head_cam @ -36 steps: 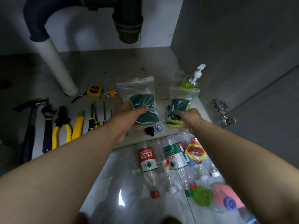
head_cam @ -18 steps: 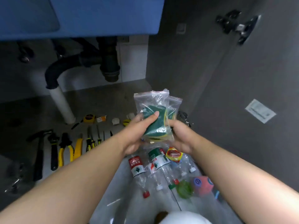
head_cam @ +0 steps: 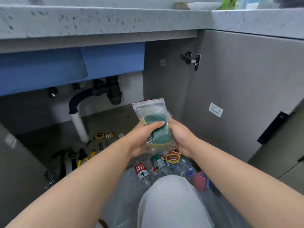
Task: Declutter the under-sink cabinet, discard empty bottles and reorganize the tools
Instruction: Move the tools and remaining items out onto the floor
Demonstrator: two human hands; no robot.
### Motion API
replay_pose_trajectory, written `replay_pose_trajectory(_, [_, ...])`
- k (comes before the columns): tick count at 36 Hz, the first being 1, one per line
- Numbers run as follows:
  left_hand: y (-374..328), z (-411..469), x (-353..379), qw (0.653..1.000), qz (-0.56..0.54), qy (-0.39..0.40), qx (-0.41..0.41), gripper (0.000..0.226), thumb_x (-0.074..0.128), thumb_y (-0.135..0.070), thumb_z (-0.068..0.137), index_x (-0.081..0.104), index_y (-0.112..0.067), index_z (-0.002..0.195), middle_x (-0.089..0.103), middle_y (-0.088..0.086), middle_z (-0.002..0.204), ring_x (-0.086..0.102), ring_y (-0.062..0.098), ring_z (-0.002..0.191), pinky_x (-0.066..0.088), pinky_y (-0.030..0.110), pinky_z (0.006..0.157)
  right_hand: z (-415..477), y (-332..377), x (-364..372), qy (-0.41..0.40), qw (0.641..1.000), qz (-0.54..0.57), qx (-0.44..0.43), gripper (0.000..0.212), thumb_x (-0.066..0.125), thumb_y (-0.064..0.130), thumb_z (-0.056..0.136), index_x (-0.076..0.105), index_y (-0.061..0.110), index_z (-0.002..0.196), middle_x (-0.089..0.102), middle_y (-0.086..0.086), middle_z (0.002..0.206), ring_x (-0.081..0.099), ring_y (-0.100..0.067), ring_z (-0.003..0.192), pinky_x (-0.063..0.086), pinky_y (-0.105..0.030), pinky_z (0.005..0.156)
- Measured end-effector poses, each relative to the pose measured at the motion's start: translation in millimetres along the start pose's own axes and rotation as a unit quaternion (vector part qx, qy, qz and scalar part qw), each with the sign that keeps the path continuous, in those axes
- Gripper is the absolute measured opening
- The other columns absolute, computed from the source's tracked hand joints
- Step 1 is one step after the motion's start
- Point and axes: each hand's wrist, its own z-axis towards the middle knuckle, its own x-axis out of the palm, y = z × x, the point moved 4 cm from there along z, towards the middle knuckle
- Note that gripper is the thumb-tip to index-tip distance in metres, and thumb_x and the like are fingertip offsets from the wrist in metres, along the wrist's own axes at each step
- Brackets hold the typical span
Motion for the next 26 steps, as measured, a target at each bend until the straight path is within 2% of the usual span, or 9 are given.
replay_pose_trajectory(3, [-5,-9,9,1.000,0.019,0.010,0.005,0.043,0.076,-0.034,0.087,0.064,-0.024,0.128,0.076,0.010,0.114,0.074,0.029,0.102,0.060,0.039,0.073,-16,6,2,0.014,0.999,0.038,-0.001,0.030,0.051,0.039,0.100,0.073,0.029,0.118,0.075,-0.010,0.114,0.073,-0.031,0.102,0.060,-0.048,0.086])
replay_pose_trajectory(8, [-13,-15,18,0.995,0.088,0.002,0.054,0.044,0.079,-0.035,0.083,0.065,-0.031,0.124,0.076,0.001,0.113,0.074,0.022,0.103,0.062,0.038,0.082,-38,18,0,0.086,0.991,0.100,-0.031,0.053,0.034,0.059,0.102,0.063,0.030,0.135,0.064,-0.009,0.136,0.063,-0.029,0.124,0.056,-0.045,0.094])
replay_pose_trajectory(12, [-21,-21,41,0.976,0.168,0.069,0.121,0.040,0.077,-0.025,0.089,0.064,-0.024,0.127,0.074,0.003,0.118,0.072,0.022,0.110,0.059,0.041,0.094,-53,8,-18,0.054,0.996,0.069,-0.021,0.054,0.069,0.049,0.091,0.055,0.031,0.140,0.065,-0.010,0.134,0.065,-0.033,0.120,0.053,-0.056,0.098])
replay_pose_trajectory(15, [-17,-26,61,0.955,0.235,0.125,0.128,0.043,0.078,-0.018,0.088,0.062,-0.021,0.128,0.074,0.003,0.117,0.071,0.020,0.110,0.058,0.039,0.096,-69,-6,-40,0.025,0.999,0.040,-0.009,0.053,0.075,0.045,0.086,0.062,0.025,0.133,0.068,-0.012,0.128,0.066,-0.035,0.117,0.050,-0.059,0.102])
replay_pose_trajectory(17, [-10,-25,71,0.944,0.277,0.144,0.105,0.058,0.082,-0.018,0.084,0.053,-0.023,0.134,0.072,0.002,0.119,0.070,0.017,0.111,0.058,0.040,0.098,-81,-15,-56,-0.004,0.999,0.040,-0.011,0.055,0.076,0.043,0.085,0.063,0.015,0.131,0.067,-0.019,0.127,0.065,-0.039,0.116,0.049,-0.061,0.102])
replay_pose_trajectory(20, [3,-21,82,0.916,0.356,0.178,0.046,0.091,0.088,-0.030,0.078,0.034,-0.027,0.150,0.060,-0.002,0.140,0.062,0.011,0.124,0.053,0.037,0.105,-99,-35,-76,-0.035,0.997,0.069,-0.004,0.058,0.077,0.037,0.085,0.061,0.009,0.132,0.066,-0.020,0.128,0.063,-0.040,0.118,0.047,-0.060,0.104])
replay_pose_trajectory(22, [8,-18,85,0.883,0.434,0.181,-0.007,0.119,0.090,-0.053,0.067,0.015,-0.039,0.158,0.036,-0.010,0.160,0.049,0.010,0.136,0.043,0.032,0.111,-111,-56,-91,-0.058,0.995,0.082,0.015,0.051,0.077,0.035,0.085,0.065,0.015,0.130,0.067,-0.018,0.128,0.066,-0.035,0.114,0.049,-0.055,0.104])
replay_pose_trajectory(23, [9,-16,83,0.866,0.470,0.169,-0.032,0.125,0.088,-0.064,0.062,0.009,-0.047,0.157,0.032,-0.010,0.161,0.046,0.013,0.139,0.040,0.035,0.114,-117,-69,-100,-0.075,0.992,0.092,0.034,0.050,0.077,0.035,0.085,0.066,0.016,0.130,0.069,-0.017,0.126,0.068,-0.032,0.111,0.051,-0.052,0.102])
replay_pose_trajectory(26, [11,-7,75,0.843,0.518,0.142,-0.040,0.106,0.078,-0.073,0.066,0.024,-0.048,0.154,0.043,-0.006,0.156,0.054,0.017,0.130,0.045,0.040,0.112,-138,-121,-131,-0.137,0.977,0.120,0.115,0.051,0.078,0.032,0.082,0.066,0.015,0.128,0.071,-0.014,0.122,0.070,-0.029,0.110,0.055,-0.046,0.097])
